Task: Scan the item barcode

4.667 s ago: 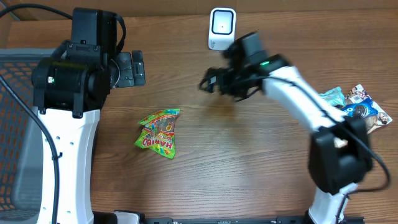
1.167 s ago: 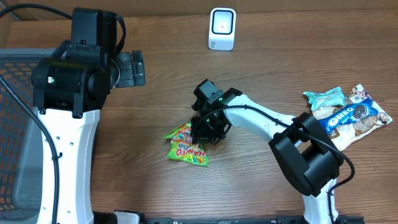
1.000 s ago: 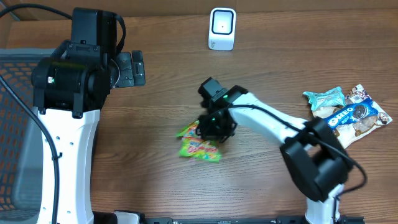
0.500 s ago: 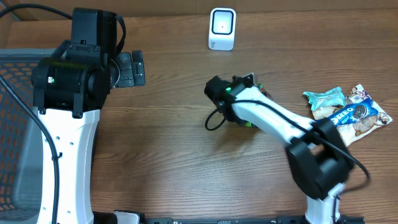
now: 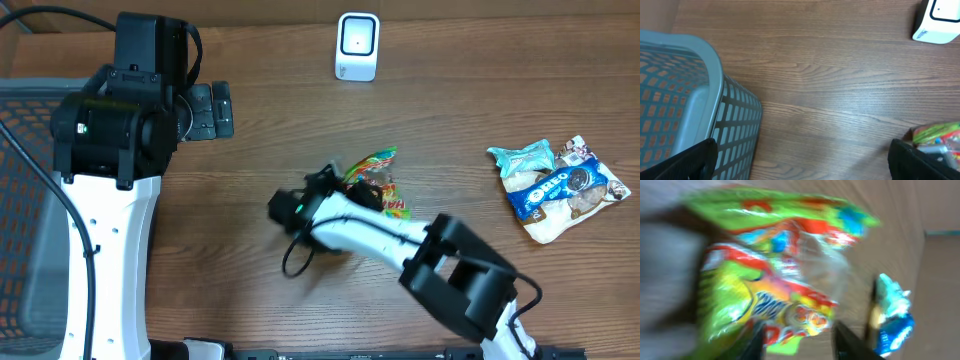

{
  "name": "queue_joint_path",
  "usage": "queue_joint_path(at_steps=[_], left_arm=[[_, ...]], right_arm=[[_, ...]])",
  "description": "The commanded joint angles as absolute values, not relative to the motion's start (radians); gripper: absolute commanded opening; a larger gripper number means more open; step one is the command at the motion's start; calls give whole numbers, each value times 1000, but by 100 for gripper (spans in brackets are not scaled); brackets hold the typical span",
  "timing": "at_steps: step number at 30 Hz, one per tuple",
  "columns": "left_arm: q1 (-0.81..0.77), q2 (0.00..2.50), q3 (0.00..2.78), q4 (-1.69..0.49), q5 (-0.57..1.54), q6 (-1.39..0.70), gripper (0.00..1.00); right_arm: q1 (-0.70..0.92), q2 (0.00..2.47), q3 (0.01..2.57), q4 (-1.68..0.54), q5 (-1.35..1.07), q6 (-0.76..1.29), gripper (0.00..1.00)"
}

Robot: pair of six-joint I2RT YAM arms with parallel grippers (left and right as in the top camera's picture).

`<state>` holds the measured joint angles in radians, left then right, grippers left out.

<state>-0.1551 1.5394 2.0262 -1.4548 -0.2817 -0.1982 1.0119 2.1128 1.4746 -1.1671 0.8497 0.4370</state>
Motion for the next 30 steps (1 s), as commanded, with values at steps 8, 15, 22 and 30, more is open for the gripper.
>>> queue_joint_path(at_steps=[8,15,22,30], left_arm=[[-151,1545,2038,-1455,-295,-176,99],[-151,1545,2038,-1455,-295,-176,100],[-151,1545,2038,-1455,-295,-176,100],[-151,1545,2038,-1455,-295,-176,100]], right_arm=[[1044,2112,1494,-996,628,205,100],[899,2112,1493,-880,526,151,90],[790,2112,1493,-951,311,70,57],[796,2103,1552,-1045,244,78,4]])
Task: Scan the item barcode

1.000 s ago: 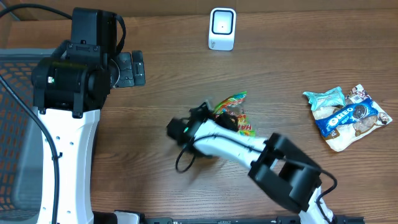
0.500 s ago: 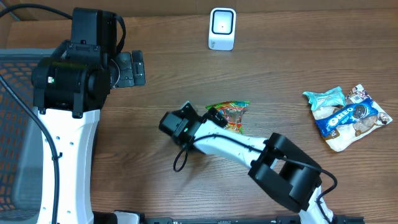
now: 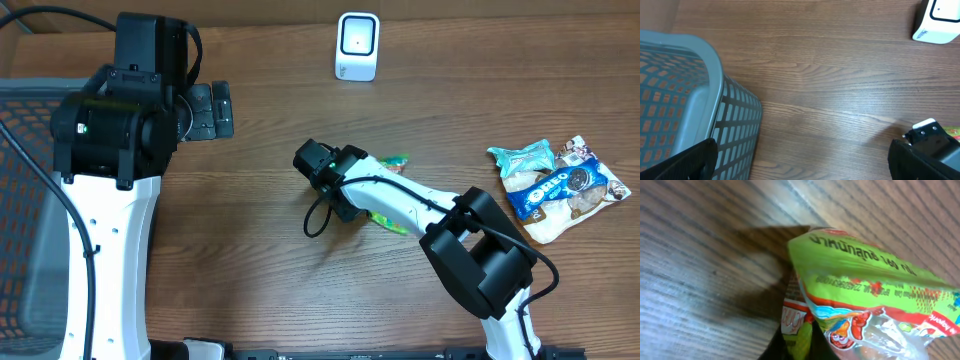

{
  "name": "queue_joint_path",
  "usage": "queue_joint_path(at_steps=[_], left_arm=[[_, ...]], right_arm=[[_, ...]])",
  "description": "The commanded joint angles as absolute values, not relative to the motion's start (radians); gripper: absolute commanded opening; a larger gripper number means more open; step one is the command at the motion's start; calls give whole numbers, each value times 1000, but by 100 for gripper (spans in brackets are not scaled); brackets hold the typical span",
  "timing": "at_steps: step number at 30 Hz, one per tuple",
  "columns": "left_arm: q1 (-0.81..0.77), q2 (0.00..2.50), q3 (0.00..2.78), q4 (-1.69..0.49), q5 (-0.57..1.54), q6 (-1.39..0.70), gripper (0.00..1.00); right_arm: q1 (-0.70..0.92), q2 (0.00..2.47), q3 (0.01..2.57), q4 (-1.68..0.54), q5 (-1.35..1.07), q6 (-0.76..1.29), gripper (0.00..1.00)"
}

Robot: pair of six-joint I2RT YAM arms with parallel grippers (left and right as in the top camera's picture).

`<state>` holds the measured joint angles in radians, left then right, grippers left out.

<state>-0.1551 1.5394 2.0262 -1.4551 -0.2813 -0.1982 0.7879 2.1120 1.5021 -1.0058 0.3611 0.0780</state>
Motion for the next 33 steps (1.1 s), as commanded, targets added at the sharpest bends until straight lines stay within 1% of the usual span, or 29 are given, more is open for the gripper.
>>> queue_joint_path(at_steps=[1,6,8,9,11,12,13,16,17,24,27,29,33], left_arm=[[-151,1545,2038,-1455,-295,-176,100],[-151,1545,2038,-1455,-295,-176,100],[-151,1545,2038,-1455,-295,-176,99],[-151,1545,2038,-1455,-295,-176,100],[-151,1545,2038,-1455,-295,-176,100],[-151,1545,2038,-1455,-295,-176,100],[-151,1545,2038,-1455,-295,-176,99],[-151,1545,2038,-1455,-295,-176,100],[-151,1545,2038,-1455,-295,-176,100],[-151,1545,2038,-1455,-295,-176,100],[-151,1545,2038,-1455,-295,-176,99],[-151,1545,2038,-1455,-295,-176,100],[-151,1545,2038,-1455,-295,-176,100]], right_arm=[[796,2095,1584,-1066,198,78,4],[735,2024,1769,-1158,-133,78,4],[682,2000,1804,-1155,-320,78,4],[638,1991,1806,-1130,-505,78,4],[583,1995,1802,-1100,-749,78,4],[538,2004,1787,-1067,-944,78,4],[511,2012,1776,-1041,-1063,78,4],[461,2037,1721,-949,-1341,94,4],[455,2055,1703,-931,-1385,108,4],[454,2180,1627,-868,-1434,107,4],[452,2217,1626,-861,-1243,113,4],[447,2221,1626,-860,-1060,177,4],[414,2220,1626,-870,-884,250,4]])
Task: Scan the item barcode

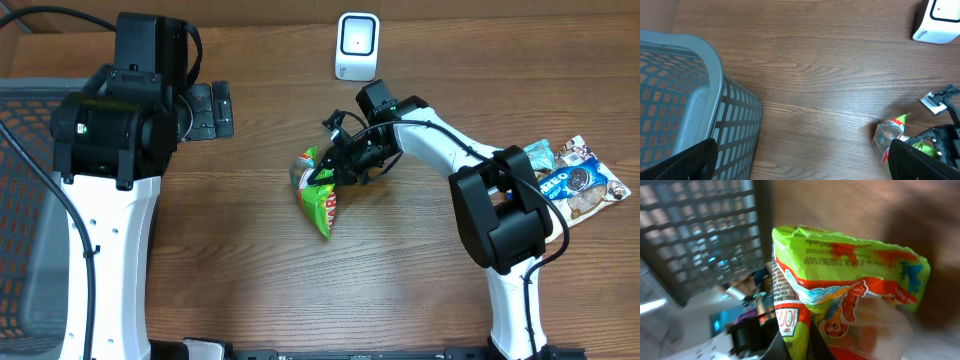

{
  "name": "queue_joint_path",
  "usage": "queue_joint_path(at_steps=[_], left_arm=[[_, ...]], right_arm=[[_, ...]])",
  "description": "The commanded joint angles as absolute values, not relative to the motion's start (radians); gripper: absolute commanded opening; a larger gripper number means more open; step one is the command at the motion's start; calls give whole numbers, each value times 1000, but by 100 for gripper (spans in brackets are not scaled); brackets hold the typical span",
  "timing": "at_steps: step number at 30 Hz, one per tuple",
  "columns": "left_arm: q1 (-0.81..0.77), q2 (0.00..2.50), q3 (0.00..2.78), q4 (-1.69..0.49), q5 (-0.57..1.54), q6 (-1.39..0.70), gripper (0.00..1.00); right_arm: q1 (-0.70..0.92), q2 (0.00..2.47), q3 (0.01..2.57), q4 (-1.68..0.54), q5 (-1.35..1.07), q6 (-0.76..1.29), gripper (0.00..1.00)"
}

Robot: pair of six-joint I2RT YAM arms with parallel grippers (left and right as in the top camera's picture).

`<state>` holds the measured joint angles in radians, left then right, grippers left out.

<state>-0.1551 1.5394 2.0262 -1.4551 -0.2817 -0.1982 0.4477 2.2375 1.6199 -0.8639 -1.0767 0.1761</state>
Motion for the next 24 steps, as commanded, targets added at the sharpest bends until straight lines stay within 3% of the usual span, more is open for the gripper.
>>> queue_joint_path(at_steps=[1,6,15,24], left_arm=[[-151,1545,2038,-1455,-295,-176,100],[-151,1545,2038,-1455,-295,-176,100],[-151,1545,2038,-1455,-295,-176,99],[-151,1545,2038,-1455,-295,-176,100]], right_arm=[[402,2220,1626,-878,-833,271,4],[337,2220,1626,-911,-735,305,4],[353,2199,1651,-906,-1264,225,4],[377,2199,1651,-906,-1346,148,4]])
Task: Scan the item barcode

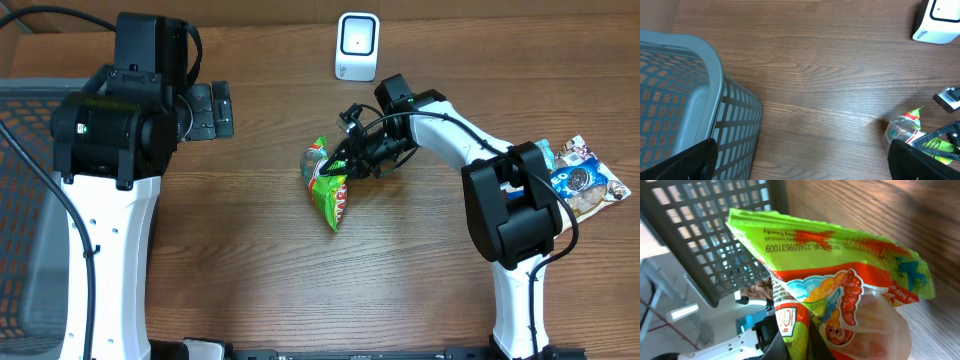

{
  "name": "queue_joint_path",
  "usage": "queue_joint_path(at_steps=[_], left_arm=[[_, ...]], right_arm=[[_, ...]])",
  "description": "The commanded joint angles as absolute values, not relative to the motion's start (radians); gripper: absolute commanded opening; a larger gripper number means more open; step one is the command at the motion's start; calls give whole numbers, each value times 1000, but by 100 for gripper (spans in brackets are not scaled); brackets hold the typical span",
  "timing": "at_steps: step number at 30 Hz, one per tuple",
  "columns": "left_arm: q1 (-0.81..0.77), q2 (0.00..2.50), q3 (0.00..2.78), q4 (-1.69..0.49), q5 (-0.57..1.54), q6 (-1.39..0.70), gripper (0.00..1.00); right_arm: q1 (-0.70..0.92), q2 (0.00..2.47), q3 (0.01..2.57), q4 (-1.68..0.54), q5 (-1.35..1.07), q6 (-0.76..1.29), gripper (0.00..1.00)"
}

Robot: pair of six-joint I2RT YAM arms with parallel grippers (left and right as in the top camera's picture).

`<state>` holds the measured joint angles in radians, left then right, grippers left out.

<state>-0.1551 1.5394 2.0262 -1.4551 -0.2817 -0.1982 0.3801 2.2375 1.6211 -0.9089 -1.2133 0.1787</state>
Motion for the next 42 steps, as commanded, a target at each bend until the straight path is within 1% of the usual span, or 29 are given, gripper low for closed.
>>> queue_joint_path(at_steps=[1,3,5,8,11,15,20,22,26,30,33,38,42], left_arm=[[-151,1545,2038,-1455,-295,-176,100],[-151,1545,2038,-1455,-295,-176,100],[-151,1545,2038,-1455,-295,-176,100],[-151,1545,2038,-1455,-295,-176,100],[-151,1545,2038,-1455,-295,-176,100],[-151,1545,2038,-1455,-295,-176,100],[-151,1545,2038,-1455,-295,-176,100],[-151,1545,2038,-1455,-295,-176,99],[-151,1545,2038,-1455,-295,-176,100],[-151,1545,2038,-1455,-295,-176,99],[-151,1545,2038,-1455,-295,-176,100],[-151,1545,2038,-1455,-295,-176,100],[-151,1545,2038,-1455,-295,-176,100]], right_arm=[[382,2199,1650,-907,-1356,149,4],[407,2200,1650,-913,-1361,170,4],[445,2203,1650,-894,-1419,184,4],[501,2203,1650,-778,-1486,295,4],[561,2206,1650,-612,-1388,468,4],[616,2235,1650,-478,-1300,582,4],[624,2271,1649,-558,-1120,552,4],[618,2271,1649,-607,-1038,518,6],[574,2271,1649,-754,-880,440,13],[520,2271,1649,-860,-806,365,21],[469,2266,1652,-924,-716,312,34],[383,2223,1698,-1073,-373,287,48],[352,2177,1754,-1178,-132,287,59]])
